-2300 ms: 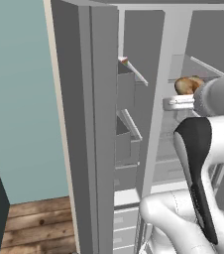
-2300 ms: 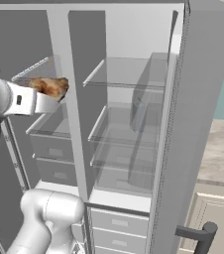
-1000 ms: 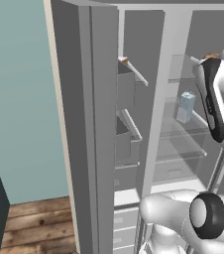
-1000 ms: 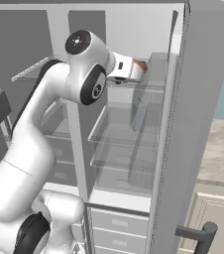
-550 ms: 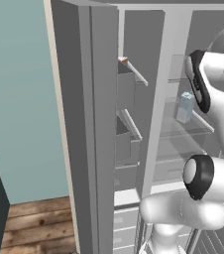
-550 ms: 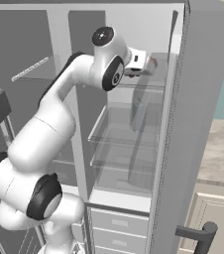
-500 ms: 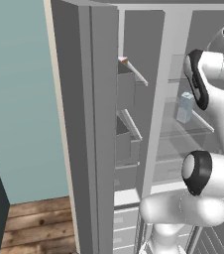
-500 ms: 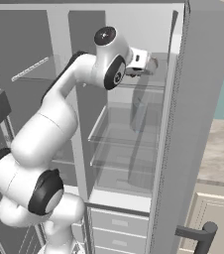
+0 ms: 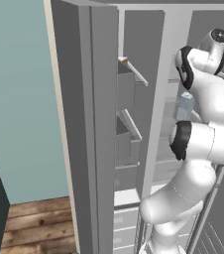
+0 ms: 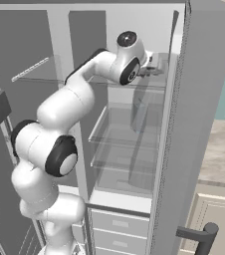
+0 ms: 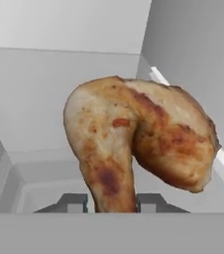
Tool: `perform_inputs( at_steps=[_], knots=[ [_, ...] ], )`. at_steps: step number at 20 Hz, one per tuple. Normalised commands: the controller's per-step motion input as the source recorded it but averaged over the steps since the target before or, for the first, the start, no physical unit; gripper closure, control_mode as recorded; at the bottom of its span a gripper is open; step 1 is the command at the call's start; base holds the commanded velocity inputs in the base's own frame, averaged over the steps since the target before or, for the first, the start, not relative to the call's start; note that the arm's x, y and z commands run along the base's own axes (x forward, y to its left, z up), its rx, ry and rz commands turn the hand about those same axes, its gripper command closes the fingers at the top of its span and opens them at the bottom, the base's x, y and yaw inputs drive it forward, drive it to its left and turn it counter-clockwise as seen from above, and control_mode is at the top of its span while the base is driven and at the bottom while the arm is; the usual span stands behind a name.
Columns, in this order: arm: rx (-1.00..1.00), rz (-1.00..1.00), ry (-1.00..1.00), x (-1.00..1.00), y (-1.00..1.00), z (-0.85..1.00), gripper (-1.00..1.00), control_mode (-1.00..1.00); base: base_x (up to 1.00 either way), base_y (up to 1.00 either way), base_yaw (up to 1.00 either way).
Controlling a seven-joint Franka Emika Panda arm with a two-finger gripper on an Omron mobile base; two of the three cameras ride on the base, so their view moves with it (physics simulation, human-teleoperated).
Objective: Pick up the frozen chicken drumstick from the freezer, place it on any shelf in the fridge, and close the fridge and freezer doors when done.
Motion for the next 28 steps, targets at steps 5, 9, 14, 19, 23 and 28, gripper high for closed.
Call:
perform_inputs(
  at_steps=[5, 9, 14, 19, 23, 28],
  knots=[
    [0.0, 0.02, -0.01, 0.63, 0.0, -0.07, -1.0, -1.0, 0.0, 0.0, 0.0],
    [0.0, 0.0, 0.0, -0.12, 0.04, 0.0, -1.0, -1.0, 0.0, 0.0, 0.0],
    [0.0, 0.0, -0.06, -0.91, 0.32, -0.08, -1.0, -1.0, 0.0, 0.0, 0.0],
    [0.0, 0.0, -0.19, -1.0, 0.66, -0.52, -1.0, -1.0, 0.0, 0.0, 0.0],
    [0.0, 0.0, -0.23, -1.0, 0.67, -0.53, -1.0, -1.0, 0.0, 0.0, 0.0],
    [0.01, 0.0, -0.08, -1.0, 0.45, -0.22, -1.0, -1.0, 0.0, 0.0, 0.0]
  ],
)
